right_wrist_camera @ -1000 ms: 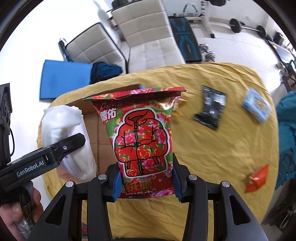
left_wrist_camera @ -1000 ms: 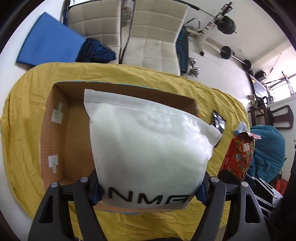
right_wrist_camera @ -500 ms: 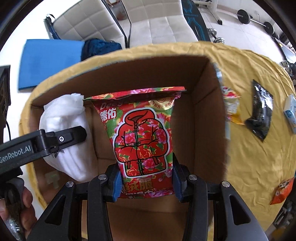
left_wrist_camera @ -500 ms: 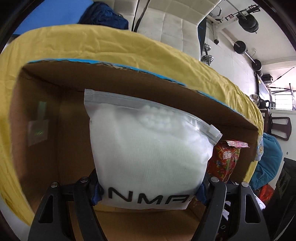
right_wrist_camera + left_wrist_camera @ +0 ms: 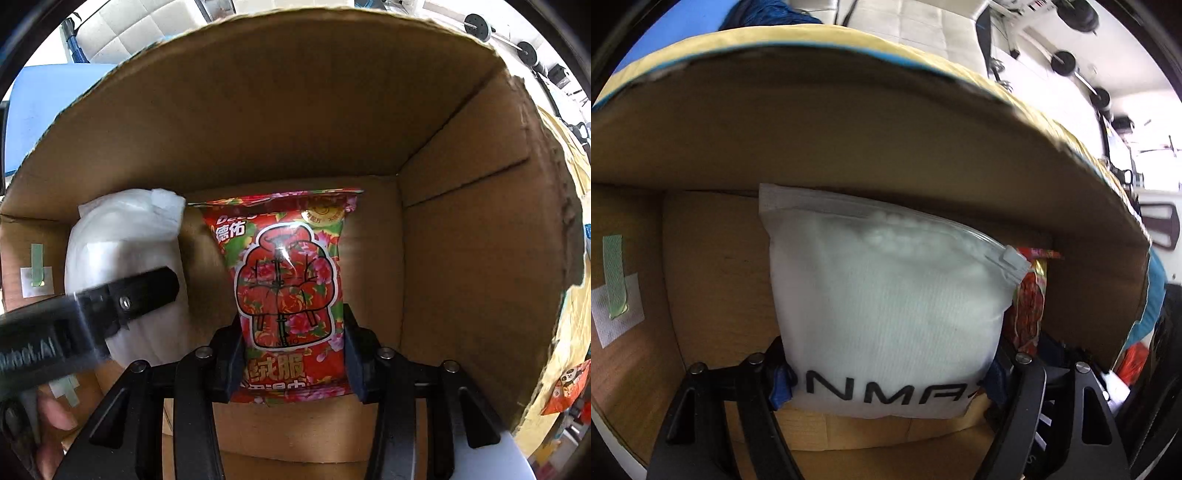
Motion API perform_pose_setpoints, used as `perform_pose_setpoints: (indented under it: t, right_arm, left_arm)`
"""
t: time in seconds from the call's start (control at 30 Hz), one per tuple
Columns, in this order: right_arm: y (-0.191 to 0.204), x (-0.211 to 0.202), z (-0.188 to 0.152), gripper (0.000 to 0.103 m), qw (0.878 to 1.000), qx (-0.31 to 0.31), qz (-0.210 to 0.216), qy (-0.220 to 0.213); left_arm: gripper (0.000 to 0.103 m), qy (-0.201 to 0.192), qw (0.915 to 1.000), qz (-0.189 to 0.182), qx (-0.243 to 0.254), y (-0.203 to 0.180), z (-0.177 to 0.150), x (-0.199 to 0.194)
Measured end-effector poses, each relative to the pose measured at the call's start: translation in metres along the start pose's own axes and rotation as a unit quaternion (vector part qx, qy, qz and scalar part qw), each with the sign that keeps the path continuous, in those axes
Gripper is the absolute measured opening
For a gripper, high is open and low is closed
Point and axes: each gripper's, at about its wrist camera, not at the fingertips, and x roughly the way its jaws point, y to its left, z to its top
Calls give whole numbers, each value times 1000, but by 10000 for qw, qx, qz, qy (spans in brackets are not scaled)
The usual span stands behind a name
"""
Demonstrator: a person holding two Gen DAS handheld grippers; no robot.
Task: Organize soft objects
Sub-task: 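Carry both bags into the box and open both tools, then lift both tools out of the box toward the remaining snacks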
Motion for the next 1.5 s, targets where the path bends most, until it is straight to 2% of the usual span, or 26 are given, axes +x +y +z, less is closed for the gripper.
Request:
perform_pose_setpoints:
  t: [0.07,0.3,0.47,0.57,0.63,0.7,0.77,0.9,1.07,1.27,1.5]
  right_arm:
    - [0,1,-1,49,10000,-14,10,-20]
    - [2,-1,-3,63,9999,-7,66,93]
    - [7,-15,-11,67,10000,-36,56,-9]
    - [9,-21,-16,69,9999,-99,-88,-44]
    - [10,-25,-20,73,9998,-114,-163,-60]
    - [12,-29,-25,84,9997,-104,-221,-101]
    - [11,-36,-31,86,9996,-83,-232,-146]
    - [6,-48,-44,103,9997,-34,-157,-168]
    - [6,-80,-59,103,9991,-24,-183,-386]
    - [12,-115,-89,103,9968,-82,-233,-761]
    - [17,-150,-122,103,9939,-199,-103,-1078]
  left_arm:
    - [78,13,10000,38,12,-2,-1,-1]
    - [78,-34,10000,77,-19,-7,-10,-13]
    - [79,-114,9999,60,-14,-8,-16,-20]
    - [79,-189,9996,166,85,-14,-19,-27]
    - [79,-315,9991,251,166,-16,-24,-32]
    - [80,-442,9981,356,226,-15,-31,-39]
    - [86,-622,9965,489,270,-14,-41,-48]
    - [93,-1118,9891,855,436,-9,-66,-72]
    - [103,-1576,9822,870,534,-2,-86,-100]
    - [103,-1967,9733,944,707,-10,-106,-124]
    - [103,-2339,9645,973,746,-17,-152,-154]
